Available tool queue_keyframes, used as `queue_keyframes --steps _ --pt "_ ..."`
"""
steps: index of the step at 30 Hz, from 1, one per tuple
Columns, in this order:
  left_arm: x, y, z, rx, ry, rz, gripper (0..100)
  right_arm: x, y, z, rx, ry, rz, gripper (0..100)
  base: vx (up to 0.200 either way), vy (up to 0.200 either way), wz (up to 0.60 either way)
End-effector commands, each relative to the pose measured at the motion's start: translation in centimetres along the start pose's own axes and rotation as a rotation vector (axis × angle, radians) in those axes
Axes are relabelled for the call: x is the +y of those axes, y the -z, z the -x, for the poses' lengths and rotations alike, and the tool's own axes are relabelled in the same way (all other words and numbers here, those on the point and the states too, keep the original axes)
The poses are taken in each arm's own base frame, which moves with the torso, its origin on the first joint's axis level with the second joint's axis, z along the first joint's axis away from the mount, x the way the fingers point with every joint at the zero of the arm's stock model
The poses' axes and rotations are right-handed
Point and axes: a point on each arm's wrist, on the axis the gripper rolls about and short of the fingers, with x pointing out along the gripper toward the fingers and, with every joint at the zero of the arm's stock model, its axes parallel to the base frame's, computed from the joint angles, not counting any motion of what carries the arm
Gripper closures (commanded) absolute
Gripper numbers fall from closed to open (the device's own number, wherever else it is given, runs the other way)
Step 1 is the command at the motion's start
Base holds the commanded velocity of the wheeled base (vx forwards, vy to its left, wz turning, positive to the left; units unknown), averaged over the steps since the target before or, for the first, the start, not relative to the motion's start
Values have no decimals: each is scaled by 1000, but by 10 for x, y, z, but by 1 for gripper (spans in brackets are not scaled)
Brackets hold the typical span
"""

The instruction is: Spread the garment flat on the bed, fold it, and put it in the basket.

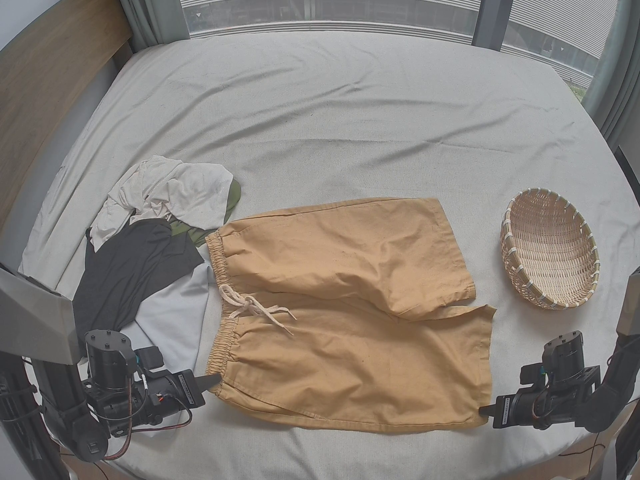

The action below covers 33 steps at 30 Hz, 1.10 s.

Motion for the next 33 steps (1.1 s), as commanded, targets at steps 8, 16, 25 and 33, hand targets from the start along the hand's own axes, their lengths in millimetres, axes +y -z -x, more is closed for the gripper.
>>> queue_keyframes --steps 8,16,25,33 --pt "2 4 2 16 -15 3 100 -1 15 -10 109 21 8 0 0 0 0" --pt "2 4 1 8 -16 1 100 -1 14 -20 86 15 13 0 0 0 0" --pt "2 3 1 3 -15 4 100 1 11 -16 51 26 8 100 0 0 0" --pt "0 1 7 11 -8 11 100 18 6 15 -20 -41 43 100 0 0 0"
